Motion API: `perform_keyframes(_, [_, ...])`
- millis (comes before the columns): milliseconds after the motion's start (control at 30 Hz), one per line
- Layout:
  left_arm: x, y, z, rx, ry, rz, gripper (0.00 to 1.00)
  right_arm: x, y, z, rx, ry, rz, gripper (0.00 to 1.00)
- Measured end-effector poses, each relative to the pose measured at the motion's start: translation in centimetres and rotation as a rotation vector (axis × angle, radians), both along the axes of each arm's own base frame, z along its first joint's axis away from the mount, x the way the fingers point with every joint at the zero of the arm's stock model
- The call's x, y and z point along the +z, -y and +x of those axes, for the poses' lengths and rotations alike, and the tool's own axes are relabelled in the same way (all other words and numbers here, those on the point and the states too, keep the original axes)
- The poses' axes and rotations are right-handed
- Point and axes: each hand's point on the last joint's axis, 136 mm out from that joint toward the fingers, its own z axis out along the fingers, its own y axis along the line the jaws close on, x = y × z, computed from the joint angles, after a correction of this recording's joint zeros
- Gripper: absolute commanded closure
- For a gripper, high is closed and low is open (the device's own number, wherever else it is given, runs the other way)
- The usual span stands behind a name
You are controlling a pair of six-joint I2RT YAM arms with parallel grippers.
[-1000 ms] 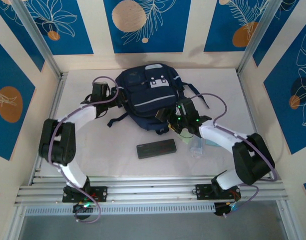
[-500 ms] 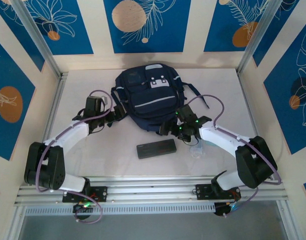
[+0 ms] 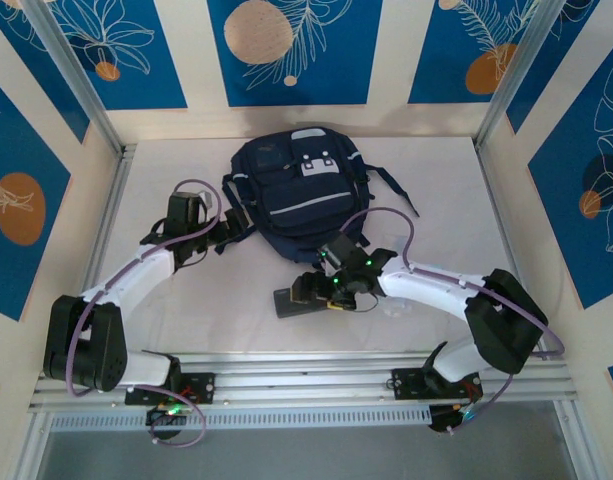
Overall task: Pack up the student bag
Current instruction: Pick up the pencil case from the bottom-center of the table.
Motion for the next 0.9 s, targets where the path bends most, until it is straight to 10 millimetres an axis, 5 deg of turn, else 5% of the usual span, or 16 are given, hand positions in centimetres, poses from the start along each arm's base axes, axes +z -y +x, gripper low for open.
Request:
perform_keyframes(233, [0.5, -0.4, -0.1, 0.006, 0.008, 0.002, 0.0, 1.6, -2.6, 0.6, 0.249, 0.124, -0.068, 0.07])
perform_keyframes(467, [1.8, -2.6, -0.7, 0.048, 0.031, 0.048, 0.0, -1.9, -5.3, -4.9, 0.483, 0.045, -0.105, 0.06])
perform_keyframes(600, [2.5, -3.8, -1.0, 0.072, 0.047, 0.07, 0.0, -2.9, -7.2, -6.4, 0.56, 0.031, -0.11, 0.06])
perform_keyframes(733, [2.9, -4.1, -1.1, 0.08, 0.056, 0.069, 0.0, -3.3, -8.7, -4.9, 0.571, 0.07, -0.114, 0.06])
perform_keyframes(900, [3.0, -4.1, -1.1, 0.081, 0.057, 0.069, 0.0, -2.4, -11.2, -0.5, 0.559, 0.192, -0.091, 0.06])
